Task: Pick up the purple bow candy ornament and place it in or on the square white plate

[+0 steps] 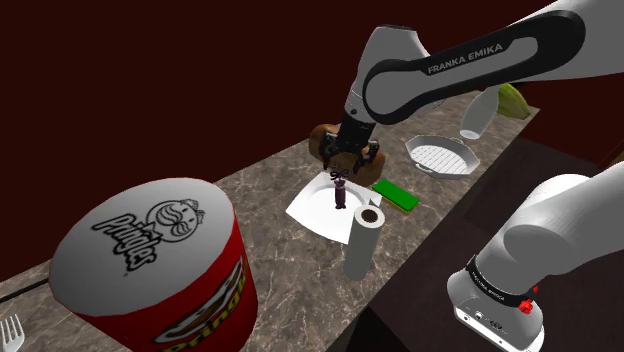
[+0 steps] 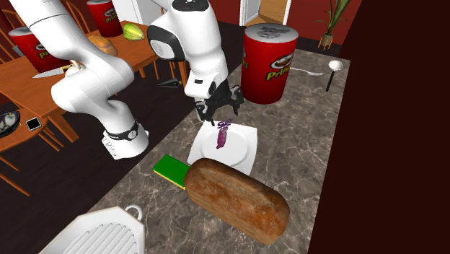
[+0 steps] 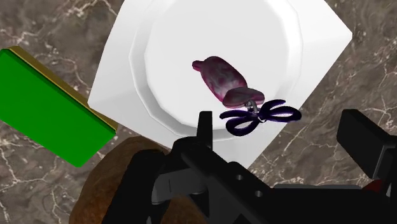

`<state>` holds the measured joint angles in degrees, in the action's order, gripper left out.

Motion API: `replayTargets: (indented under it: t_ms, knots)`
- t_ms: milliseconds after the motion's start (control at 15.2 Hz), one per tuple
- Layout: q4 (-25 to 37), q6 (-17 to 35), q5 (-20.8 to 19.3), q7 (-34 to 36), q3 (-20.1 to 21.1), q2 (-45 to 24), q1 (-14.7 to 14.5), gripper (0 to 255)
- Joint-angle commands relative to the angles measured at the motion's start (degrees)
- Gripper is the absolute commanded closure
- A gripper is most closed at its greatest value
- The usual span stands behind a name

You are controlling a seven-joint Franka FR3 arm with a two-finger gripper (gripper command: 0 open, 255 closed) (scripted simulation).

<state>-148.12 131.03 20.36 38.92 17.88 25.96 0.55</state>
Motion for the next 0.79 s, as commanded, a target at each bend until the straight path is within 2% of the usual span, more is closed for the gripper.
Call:
replayTargets:
  t_ms: [0, 198, 462, 726]
  knots:
    - [0.0, 0.0, 0.0, 0.0, 0.0, 0.0, 0.0, 0]
    - [0.0, 0.0, 0.0, 0.0, 0.0, 0.0, 0.0, 0]
    - [3.7, -8.5, -1.3, 0.3, -1.9, 4.6, 0.5, 0]
    - [3.7, -8.5, -1.3, 0.3, -1.9, 4.6, 0.5, 0]
